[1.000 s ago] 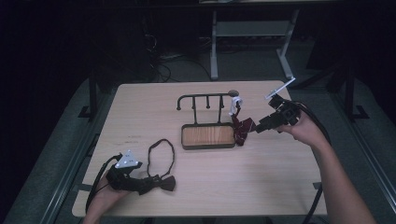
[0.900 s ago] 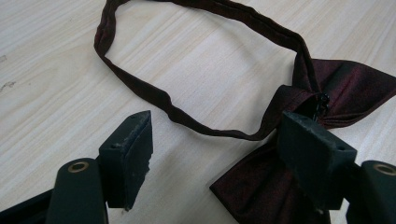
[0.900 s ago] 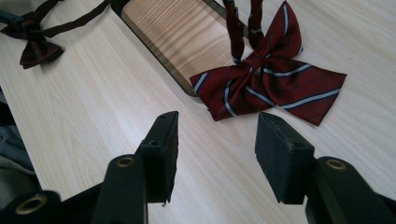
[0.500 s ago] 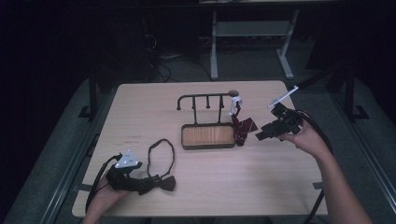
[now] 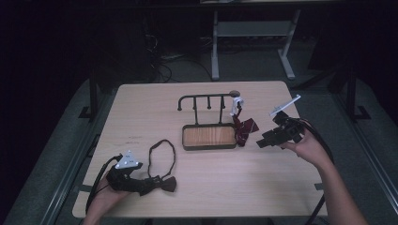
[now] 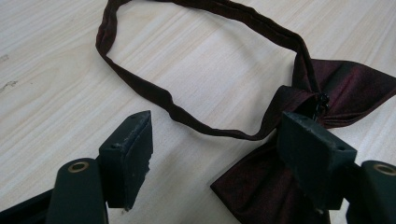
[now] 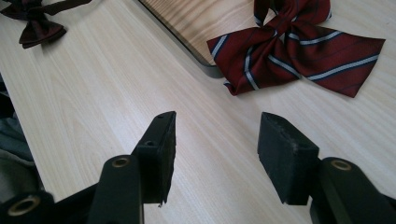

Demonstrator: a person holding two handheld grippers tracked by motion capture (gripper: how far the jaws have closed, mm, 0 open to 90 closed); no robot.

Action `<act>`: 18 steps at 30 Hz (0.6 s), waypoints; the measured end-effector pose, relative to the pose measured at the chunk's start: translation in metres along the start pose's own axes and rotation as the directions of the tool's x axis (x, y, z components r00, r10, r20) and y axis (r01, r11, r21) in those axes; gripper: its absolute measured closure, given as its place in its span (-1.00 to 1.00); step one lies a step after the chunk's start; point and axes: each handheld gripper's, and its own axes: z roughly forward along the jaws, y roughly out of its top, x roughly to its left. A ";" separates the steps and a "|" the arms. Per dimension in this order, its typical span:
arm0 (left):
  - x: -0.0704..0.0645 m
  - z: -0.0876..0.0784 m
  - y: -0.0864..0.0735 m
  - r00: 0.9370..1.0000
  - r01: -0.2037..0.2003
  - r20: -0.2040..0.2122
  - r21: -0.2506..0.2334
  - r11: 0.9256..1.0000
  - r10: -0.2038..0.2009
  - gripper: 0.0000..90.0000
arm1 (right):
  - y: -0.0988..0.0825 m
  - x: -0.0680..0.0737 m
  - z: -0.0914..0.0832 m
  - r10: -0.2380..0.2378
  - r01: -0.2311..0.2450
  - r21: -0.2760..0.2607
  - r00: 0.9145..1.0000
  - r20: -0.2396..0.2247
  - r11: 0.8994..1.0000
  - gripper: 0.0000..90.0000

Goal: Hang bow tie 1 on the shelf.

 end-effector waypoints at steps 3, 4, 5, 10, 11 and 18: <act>0.000 0.000 0.000 1.000 0.002 0.000 -0.001 1.000 -0.002 -0.39 | -0.004 0.002 0.001 -0.001 0.001 -0.007 1.000 0.000 1.000 0.03; 0.000 0.000 0.000 1.000 0.002 -0.001 -0.001 1.000 -0.002 -0.39 | -0.005 0.002 0.001 0.001 -0.001 -0.009 1.000 -0.005 1.000 0.03; 0.000 0.000 0.000 1.000 0.004 0.000 -0.002 1.000 -0.004 -0.39 | -0.007 0.003 0.001 -0.001 0.001 -0.011 1.000 0.000 1.000 0.03; 0.001 -0.001 0.000 1.000 0.007 -0.005 -0.005 1.000 -0.007 -0.39 | -0.013 0.008 0.000 -0.006 0.006 -0.018 1.000 0.001 1.000 0.03; 0.001 -0.001 0.000 1.000 0.007 -0.005 -0.005 1.000 -0.007 -0.39 | -0.013 0.008 0.000 -0.006 0.006 -0.018 1.000 0.001 1.000 0.03; 0.001 -0.002 0.002 1.000 0.005 -0.006 -0.010 1.000 -0.005 -0.39 | -0.026 0.015 0.003 -0.004 0.004 -0.026 1.000 -0.007 1.000 0.03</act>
